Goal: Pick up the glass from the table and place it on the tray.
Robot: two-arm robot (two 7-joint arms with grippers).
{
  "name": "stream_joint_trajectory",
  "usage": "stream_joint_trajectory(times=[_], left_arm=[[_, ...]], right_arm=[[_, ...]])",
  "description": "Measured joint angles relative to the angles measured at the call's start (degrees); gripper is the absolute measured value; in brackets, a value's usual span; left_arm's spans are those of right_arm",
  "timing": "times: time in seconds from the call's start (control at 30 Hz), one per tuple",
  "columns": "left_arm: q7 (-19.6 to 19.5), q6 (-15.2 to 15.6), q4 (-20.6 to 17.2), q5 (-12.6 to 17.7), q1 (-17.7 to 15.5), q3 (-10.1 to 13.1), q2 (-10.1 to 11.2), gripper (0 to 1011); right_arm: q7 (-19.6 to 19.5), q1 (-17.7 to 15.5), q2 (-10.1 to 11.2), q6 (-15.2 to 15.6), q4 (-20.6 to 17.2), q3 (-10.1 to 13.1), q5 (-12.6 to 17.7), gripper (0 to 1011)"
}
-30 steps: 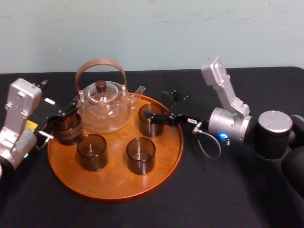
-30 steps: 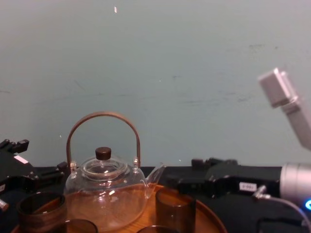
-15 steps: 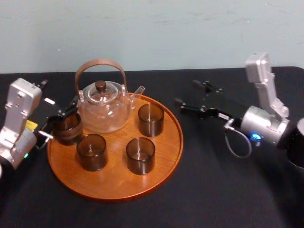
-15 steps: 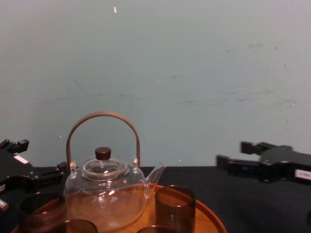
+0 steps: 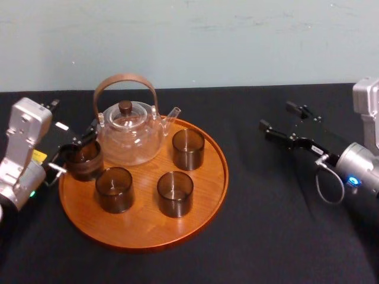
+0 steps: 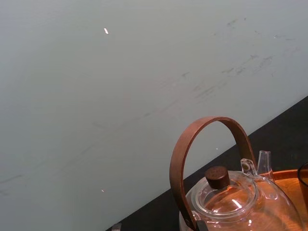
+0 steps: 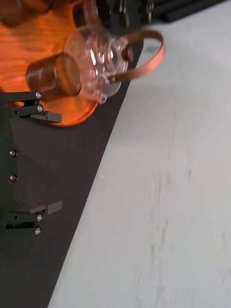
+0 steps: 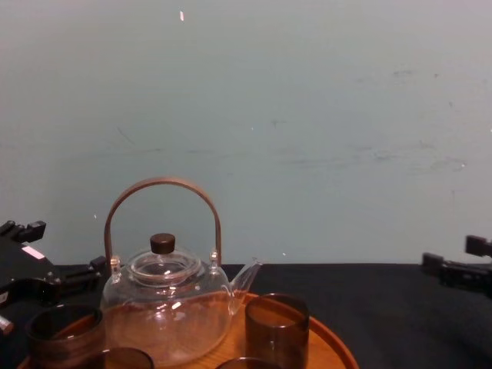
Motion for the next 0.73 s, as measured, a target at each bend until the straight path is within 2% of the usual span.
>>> stream_joint_trajectory(times=[0.1, 0.73], left_arm=[[0.00, 0.00, 0.00, 0.00, 0.00, 0.00, 0.00, 1001], [0.00, 0.00, 0.00, 0.00, 0.00, 0.00, 0.00, 1001]], right_arm=[[-1.06, -0.52, -0.09, -0.20, 0.17, 0.65, -0.65, 1002], [-0.50, -0.17, -0.12, -0.13, 0.23, 0.22, -0.50, 1002]])
